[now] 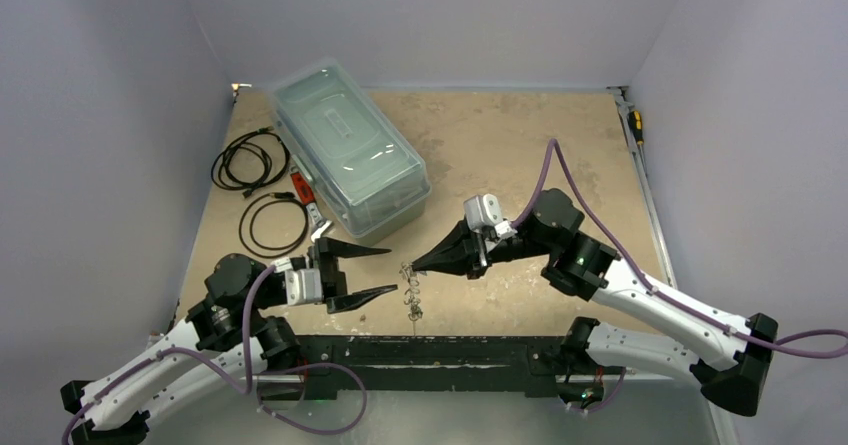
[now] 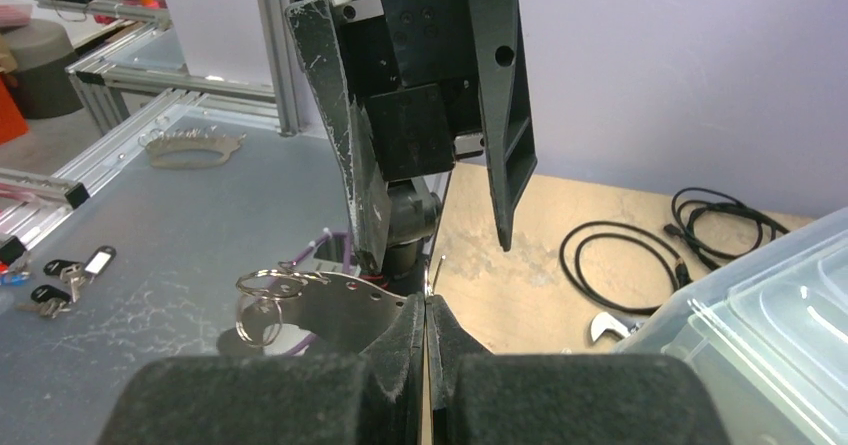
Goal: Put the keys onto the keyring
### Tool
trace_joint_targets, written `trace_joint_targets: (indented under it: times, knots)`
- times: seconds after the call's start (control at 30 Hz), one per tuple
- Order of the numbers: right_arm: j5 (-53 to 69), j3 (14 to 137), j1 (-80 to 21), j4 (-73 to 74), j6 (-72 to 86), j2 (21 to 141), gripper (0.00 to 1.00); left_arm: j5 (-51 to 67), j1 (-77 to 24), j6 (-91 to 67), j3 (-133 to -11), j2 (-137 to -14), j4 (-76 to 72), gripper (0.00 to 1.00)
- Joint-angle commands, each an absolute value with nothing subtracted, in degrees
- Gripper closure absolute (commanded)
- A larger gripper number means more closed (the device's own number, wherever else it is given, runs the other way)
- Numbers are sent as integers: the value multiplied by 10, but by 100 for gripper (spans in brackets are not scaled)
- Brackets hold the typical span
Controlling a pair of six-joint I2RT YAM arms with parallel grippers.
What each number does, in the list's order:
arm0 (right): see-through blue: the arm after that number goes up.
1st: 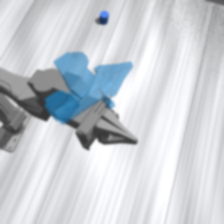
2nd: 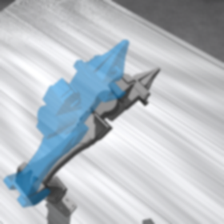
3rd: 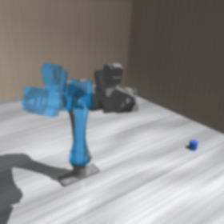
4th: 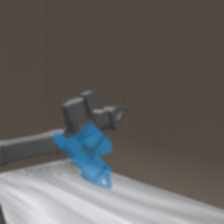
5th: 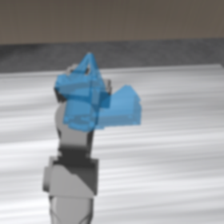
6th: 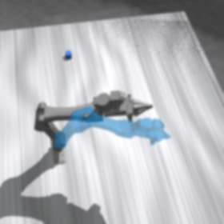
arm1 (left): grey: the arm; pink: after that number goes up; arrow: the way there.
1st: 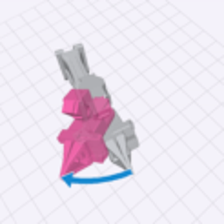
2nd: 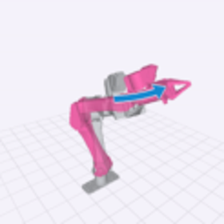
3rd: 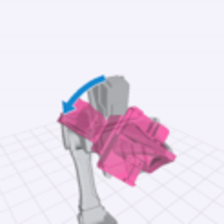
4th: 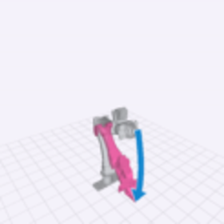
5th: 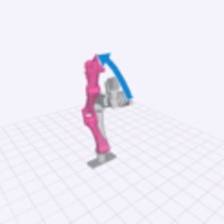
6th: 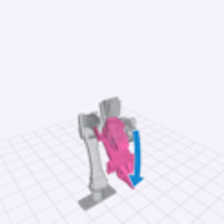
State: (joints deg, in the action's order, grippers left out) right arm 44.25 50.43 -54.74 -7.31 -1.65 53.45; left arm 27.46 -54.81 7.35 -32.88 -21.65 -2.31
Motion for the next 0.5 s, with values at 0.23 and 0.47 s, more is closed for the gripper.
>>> trace_joint_targets:
  times: [0.23, 0.47]
  knots:
    - [452, 484, -548, -212, 24, 545, 100, 282, -548, 46, -316, -226, -67, 59]
    - [462, 481, -548, -226, 31, 552, 100, 273, -548, 44, -316, -222, -68, 66]
